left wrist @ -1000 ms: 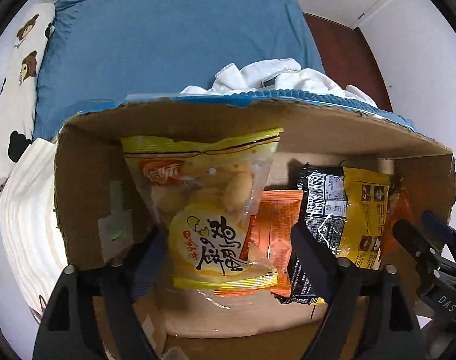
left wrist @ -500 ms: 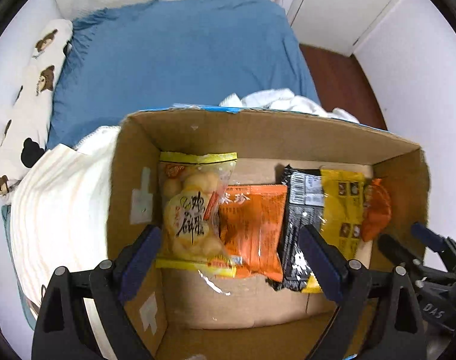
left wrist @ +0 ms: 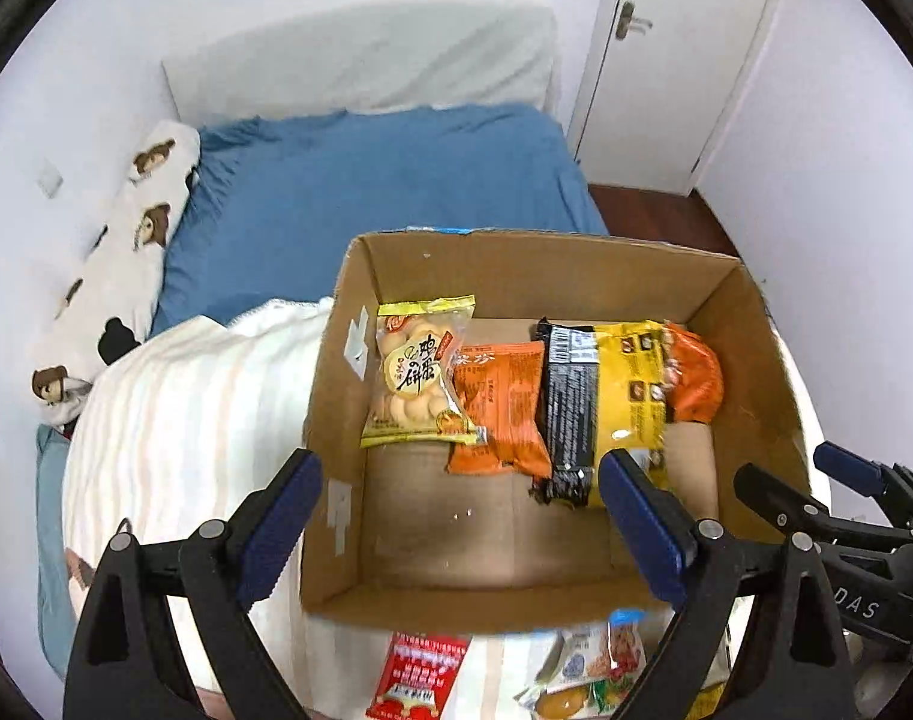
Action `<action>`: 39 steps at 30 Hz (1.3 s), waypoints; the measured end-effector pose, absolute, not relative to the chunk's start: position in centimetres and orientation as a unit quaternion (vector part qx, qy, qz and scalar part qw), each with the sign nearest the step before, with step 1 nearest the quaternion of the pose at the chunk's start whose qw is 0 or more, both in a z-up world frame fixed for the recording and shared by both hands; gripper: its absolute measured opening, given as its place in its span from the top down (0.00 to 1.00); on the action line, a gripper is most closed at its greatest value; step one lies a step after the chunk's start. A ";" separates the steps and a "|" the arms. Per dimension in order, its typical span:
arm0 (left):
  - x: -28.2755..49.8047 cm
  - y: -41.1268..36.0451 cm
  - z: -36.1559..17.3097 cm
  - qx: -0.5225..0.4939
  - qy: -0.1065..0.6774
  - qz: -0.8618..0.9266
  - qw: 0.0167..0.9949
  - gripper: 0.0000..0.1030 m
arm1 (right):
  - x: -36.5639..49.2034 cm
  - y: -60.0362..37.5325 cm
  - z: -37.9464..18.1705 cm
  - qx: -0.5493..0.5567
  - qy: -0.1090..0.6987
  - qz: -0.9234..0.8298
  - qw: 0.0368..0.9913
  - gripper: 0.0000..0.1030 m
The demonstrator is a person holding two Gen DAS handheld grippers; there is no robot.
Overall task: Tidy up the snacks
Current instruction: 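Grasp brown cake pack with left tool while right tool grasps candy bag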
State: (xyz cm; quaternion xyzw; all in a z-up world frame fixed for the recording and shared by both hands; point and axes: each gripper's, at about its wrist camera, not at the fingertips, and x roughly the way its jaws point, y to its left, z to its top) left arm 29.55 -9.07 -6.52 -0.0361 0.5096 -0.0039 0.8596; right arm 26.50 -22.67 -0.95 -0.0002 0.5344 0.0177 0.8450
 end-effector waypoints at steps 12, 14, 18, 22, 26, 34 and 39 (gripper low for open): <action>21.2 -9.5 -2.1 -0.037 0.455 -0.004 0.890 0.08 | 17.7 -22.1 3.4 0.003 0.489 0.041 0.871 0.11; 20.0 -9.5 -1.6 -0.042 0.451 -0.005 0.892 0.08 | 16.6 -22.0 3.7 0.006 0.486 0.044 0.873 0.11; 17.7 -9.4 -1.9 -0.044 0.454 -0.009 0.890 0.08 | 14.3 -22.4 3.6 0.022 0.492 0.052 0.869 0.11; 15.3 -9.6 -4.0 -0.030 0.476 -0.010 0.879 0.08 | 12.0 -23.3 1.3 0.036 0.518 0.050 0.853 0.11; 12.1 -10.0 -9.2 0.009 0.526 -0.015 0.850 0.08 | 9.4 -25.0 -2.9 0.066 0.569 0.044 0.819 0.11; 6.7 -12.7 -23.1 0.162 0.655 -0.089 0.733 0.08 | 5.7 -26.7 -11.0 0.109 0.648 0.038 0.753 0.11; 5.7 -13.8 -28.5 0.230 0.681 -0.090 0.689 0.08 | 4.9 -26.3 -12.8 0.109 0.661 0.037 0.741 0.11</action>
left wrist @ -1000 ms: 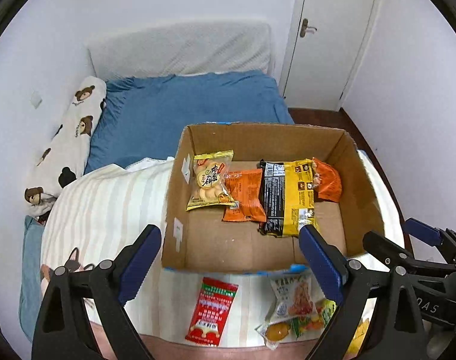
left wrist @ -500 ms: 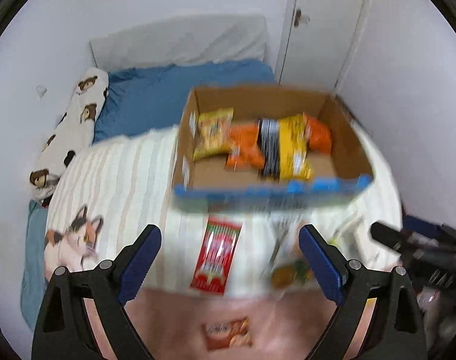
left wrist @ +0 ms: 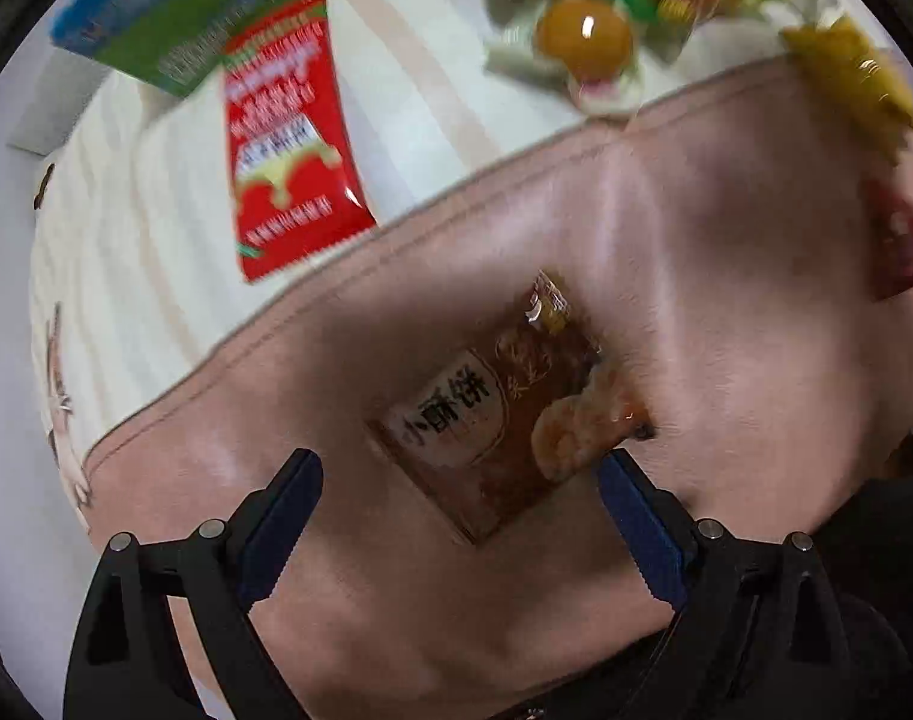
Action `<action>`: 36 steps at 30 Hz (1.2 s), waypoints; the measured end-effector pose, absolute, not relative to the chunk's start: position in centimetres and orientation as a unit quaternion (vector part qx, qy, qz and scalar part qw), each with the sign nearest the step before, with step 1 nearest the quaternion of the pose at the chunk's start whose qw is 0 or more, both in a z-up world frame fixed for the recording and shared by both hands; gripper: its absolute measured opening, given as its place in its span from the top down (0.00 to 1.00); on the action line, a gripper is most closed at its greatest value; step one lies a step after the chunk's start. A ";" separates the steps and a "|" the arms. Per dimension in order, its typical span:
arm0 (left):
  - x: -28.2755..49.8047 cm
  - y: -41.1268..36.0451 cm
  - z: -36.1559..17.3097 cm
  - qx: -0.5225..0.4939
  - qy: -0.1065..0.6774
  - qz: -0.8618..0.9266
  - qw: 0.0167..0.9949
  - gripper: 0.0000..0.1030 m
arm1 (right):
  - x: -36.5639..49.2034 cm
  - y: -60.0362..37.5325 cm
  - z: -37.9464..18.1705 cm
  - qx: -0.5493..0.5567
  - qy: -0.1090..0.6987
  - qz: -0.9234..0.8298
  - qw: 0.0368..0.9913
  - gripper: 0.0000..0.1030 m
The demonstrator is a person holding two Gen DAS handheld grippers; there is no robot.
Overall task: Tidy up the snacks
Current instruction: 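Grasp brown cake pack with left tool while right tool grasps candy bag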
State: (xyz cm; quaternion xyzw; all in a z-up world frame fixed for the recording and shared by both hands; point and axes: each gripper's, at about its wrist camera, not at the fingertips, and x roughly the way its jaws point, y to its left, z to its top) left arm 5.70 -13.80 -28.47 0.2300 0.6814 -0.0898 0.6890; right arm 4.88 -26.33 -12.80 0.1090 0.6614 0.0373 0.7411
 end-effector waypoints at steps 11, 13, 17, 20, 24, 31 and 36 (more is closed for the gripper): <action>12.2 -8.1 -26.3 -0.020 0.688 0.014 0.725 0.09 | 11.3 -24.8 -14.7 0.034 0.650 0.030 0.758 0.11; 12.0 -7.6 -25.3 -0.041 0.684 0.013 0.728 0.08 | 13.2 -24.2 -15.3 0.004 0.648 0.037 0.761 0.11; 11.0 -7.4 -25.1 -0.056 0.688 0.009 0.723 0.08 | 15.6 -24.4 -17.5 0.017 0.666 0.047 0.744 0.36; 9.4 -6.8 -26.0 -0.066 0.691 0.009 0.720 0.08 | 14.4 -24.9 -19.0 0.071 0.702 0.055 0.706 0.36; 7.3 -6.6 -26.7 -0.083 0.695 0.010 0.714 0.08 | 10.8 -22.9 -19.0 0.101 0.748 0.130 0.643 0.35; 5.9 -5.6 -28.3 -0.099 0.701 0.009 0.706 0.09 | 12.5 -17.1 -17.8 -0.157 0.667 0.139 0.715 0.16; 6.1 -6.0 -28.9 -0.092 0.706 0.004 0.702 0.09 | 12.7 -15.6 -21.8 -0.235 0.677 0.110 0.689 0.39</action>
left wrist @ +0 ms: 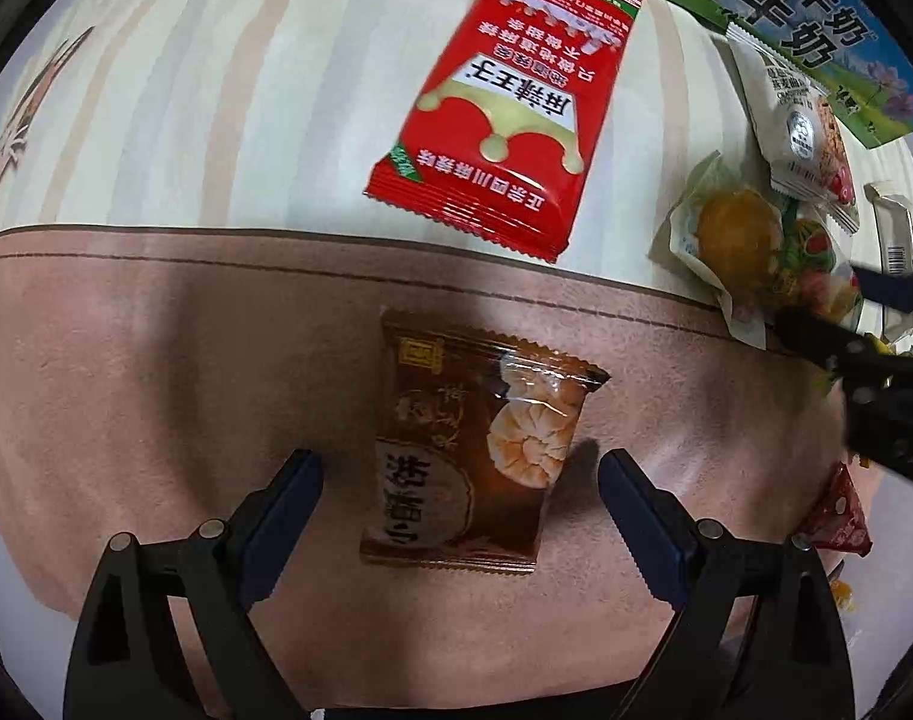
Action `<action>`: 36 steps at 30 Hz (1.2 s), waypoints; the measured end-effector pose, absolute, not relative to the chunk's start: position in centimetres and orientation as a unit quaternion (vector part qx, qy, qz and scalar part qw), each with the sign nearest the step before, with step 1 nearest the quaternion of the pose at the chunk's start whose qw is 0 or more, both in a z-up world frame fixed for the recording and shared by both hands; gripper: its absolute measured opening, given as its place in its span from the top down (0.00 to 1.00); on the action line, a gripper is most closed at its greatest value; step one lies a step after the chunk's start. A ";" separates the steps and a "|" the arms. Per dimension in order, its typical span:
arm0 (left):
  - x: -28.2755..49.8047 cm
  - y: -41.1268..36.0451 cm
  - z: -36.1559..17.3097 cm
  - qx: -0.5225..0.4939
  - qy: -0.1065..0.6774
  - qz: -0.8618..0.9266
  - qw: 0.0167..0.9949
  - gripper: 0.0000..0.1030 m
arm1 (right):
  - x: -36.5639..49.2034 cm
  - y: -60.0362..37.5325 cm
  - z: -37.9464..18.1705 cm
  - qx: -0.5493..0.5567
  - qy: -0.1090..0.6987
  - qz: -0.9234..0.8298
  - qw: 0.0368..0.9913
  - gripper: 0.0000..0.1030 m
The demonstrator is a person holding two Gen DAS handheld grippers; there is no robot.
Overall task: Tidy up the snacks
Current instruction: 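Grasp brown cake pack with left tool while right tool grasps candy bag, then carry both packs into the box, release them, and withdraw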
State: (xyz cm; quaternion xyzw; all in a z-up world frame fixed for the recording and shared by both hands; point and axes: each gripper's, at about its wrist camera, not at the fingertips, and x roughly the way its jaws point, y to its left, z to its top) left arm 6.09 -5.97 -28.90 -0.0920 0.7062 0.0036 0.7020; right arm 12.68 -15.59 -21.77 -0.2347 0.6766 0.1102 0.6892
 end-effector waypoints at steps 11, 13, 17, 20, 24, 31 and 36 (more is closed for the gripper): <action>8.2 -5.0 -30.3 -0.110 0.698 0.011 0.708 0.19 | 10.4 -21.4 -22.6 0.081 0.748 0.063 0.656 0.25; 8.1 -4.9 -30.0 -0.104 0.693 0.015 0.713 0.37 | 10.5 -21.2 -22.8 0.064 0.741 0.055 0.667 0.25; 7.4 -5.8 -28.9 -0.102 0.691 0.014 0.715 0.46 | 9.1 -19.7 -22.3 0.004 0.725 0.044 0.687 0.48; 6.1 -6.3 -29.2 -0.107 0.698 0.013 0.708 0.46 | 8.1 -18.6 -22.2 -0.020 0.731 0.052 0.680 0.49; 5.7 -7.4 -30.3 -0.090 0.702 0.014 0.706 0.45 | 8.0 -18.6 -22.6 -0.020 0.738 0.054 0.673 0.46; 6.6 -8.4 -28.8 -0.089 0.694 0.015 0.714 0.46 | 6.5 -18.4 -23.4 -0.019 0.733 0.050 0.678 0.51; 6.8 -8.1 -23.8 -0.113 0.662 -0.001 0.741 0.46 | 5.9 -19.0 -19.1 0.027 0.711 0.067 0.699 0.53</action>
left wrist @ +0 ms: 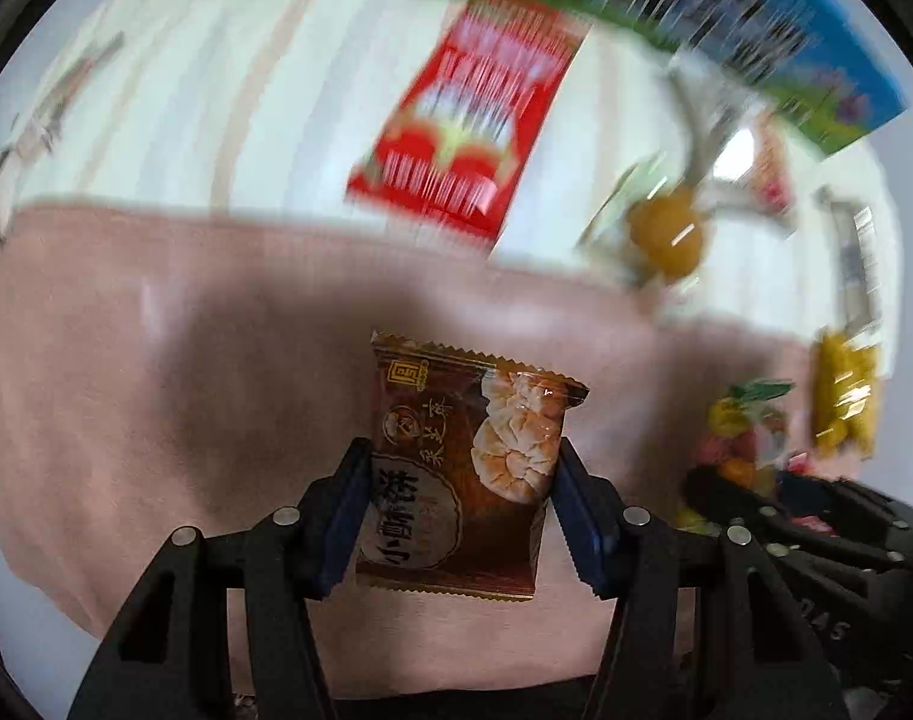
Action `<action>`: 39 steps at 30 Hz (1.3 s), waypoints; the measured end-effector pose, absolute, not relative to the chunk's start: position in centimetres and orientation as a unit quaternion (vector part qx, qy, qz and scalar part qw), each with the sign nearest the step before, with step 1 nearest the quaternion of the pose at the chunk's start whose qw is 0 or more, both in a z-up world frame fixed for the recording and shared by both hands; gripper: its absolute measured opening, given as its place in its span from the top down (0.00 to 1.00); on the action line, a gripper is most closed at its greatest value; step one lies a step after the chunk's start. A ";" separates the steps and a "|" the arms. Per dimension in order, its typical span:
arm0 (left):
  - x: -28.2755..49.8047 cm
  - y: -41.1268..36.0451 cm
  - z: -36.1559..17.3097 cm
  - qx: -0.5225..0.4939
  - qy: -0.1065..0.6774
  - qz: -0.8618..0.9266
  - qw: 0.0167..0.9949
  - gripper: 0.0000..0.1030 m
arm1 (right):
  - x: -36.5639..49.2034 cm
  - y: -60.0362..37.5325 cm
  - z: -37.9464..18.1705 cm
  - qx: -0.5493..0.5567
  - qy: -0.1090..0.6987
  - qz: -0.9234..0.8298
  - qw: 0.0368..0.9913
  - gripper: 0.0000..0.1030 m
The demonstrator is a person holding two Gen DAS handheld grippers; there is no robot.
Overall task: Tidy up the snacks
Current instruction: 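Carry both packs into the box, release them, and withdraw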
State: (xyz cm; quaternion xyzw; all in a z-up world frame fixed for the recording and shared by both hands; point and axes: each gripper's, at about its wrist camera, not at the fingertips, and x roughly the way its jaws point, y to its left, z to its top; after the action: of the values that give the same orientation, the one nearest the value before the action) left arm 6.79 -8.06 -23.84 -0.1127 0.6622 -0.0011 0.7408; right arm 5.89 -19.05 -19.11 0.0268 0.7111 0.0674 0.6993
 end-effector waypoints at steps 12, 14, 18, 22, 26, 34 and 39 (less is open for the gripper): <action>19.4 -6.9 -7.4 -0.141 0.559 -0.072 0.814 0.46 | 13.8 -19.5 -2.3 0.098 0.601 0.138 0.781 0.53; 22.6 -7.0 -6.3 -0.136 0.561 -0.075 0.813 0.46 | 16.0 -18.1 -0.4 0.087 0.587 0.136 0.793 0.53; 27.8 -7.5 -6.9 -0.136 0.586 -0.068 0.796 0.46 | 20.7 -16.9 0.3 0.080 0.583 0.129 0.798 0.53; 32.8 -6.3 -9.7 -0.155 0.626 -0.056 0.762 0.46 | 25.6 -15.3 -2.3 0.068 0.596 0.122 0.791 0.53; 35.7 -5.4 -13.4 -0.162 0.667 -0.042 0.726 0.46 | 28.9 -14.2 -6.0 0.058 0.616 0.115 0.777 0.53; 37.4 -5.6 -17.5 -0.131 0.701 -0.027 0.701 0.46 | 31.4 -13.8 -11.1 0.063 0.651 0.121 0.747 0.53; 37.0 -6.0 -18.8 -0.103 0.704 -0.015 0.703 0.45 | 31.7 -13.2 -13.9 0.032 0.684 0.124 0.718 0.19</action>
State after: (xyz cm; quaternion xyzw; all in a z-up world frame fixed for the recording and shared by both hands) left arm 36.96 -5.96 -18.79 -0.1034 0.7038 -0.0149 0.7027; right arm 31.69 -13.24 -13.88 0.0317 0.6842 0.1243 0.7179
